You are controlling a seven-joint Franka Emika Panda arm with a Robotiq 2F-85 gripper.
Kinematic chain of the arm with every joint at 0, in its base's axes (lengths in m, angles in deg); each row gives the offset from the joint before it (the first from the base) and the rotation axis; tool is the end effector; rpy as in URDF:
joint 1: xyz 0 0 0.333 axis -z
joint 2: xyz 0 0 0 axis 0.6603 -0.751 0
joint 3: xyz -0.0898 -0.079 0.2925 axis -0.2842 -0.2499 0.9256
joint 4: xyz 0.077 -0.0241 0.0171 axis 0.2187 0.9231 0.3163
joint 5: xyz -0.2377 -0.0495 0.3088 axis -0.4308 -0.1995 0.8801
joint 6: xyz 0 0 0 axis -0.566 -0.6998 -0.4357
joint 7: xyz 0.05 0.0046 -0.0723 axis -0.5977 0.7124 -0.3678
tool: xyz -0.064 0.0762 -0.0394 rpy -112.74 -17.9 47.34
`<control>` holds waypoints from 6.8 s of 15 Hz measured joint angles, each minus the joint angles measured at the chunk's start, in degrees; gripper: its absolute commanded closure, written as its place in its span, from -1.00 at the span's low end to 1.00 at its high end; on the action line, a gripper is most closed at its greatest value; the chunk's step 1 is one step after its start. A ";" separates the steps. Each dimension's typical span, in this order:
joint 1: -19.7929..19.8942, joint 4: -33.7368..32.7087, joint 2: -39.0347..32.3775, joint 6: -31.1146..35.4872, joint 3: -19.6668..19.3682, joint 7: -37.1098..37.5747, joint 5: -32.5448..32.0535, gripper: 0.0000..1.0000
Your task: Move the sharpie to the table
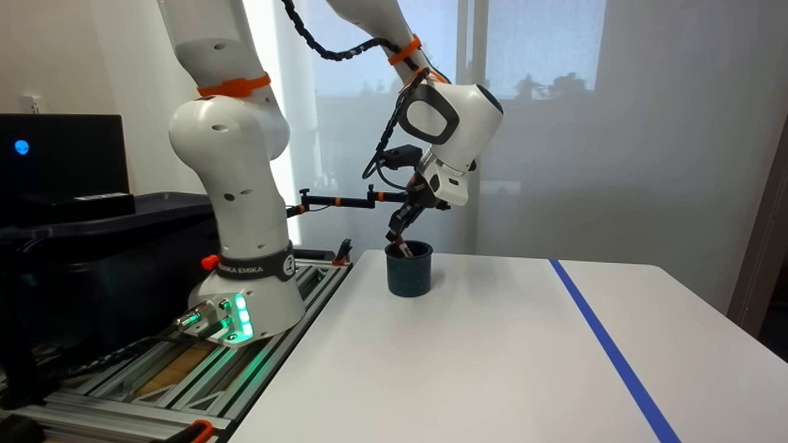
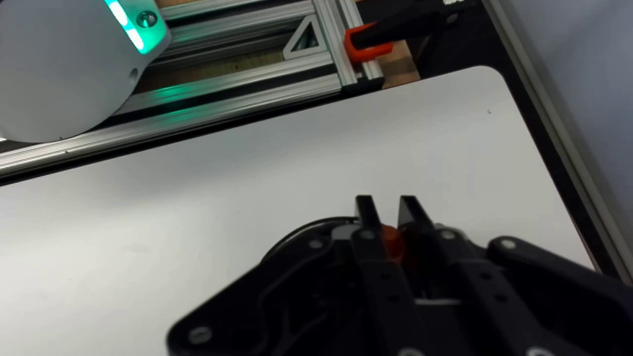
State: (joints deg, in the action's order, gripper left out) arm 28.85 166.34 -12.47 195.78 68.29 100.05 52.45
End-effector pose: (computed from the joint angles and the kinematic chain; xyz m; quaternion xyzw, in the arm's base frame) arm 0.2959 0.1549 0.2447 -0.9481 0.1231 0.2872 0.0594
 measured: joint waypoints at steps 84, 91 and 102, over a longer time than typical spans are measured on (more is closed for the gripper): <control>0.97 -0.36 2.13 13.75 -0.71 -25.35 -18.84 -1.00; -0.37 -0.25 17.51 -9.82 -0.68 -15.40 -17.58 -1.00; 1.22 -0.98 22.25 -24.05 -0.39 2.75 -12.04 -1.00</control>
State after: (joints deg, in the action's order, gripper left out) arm 30.07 165.36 9.79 171.73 67.90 102.80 40.41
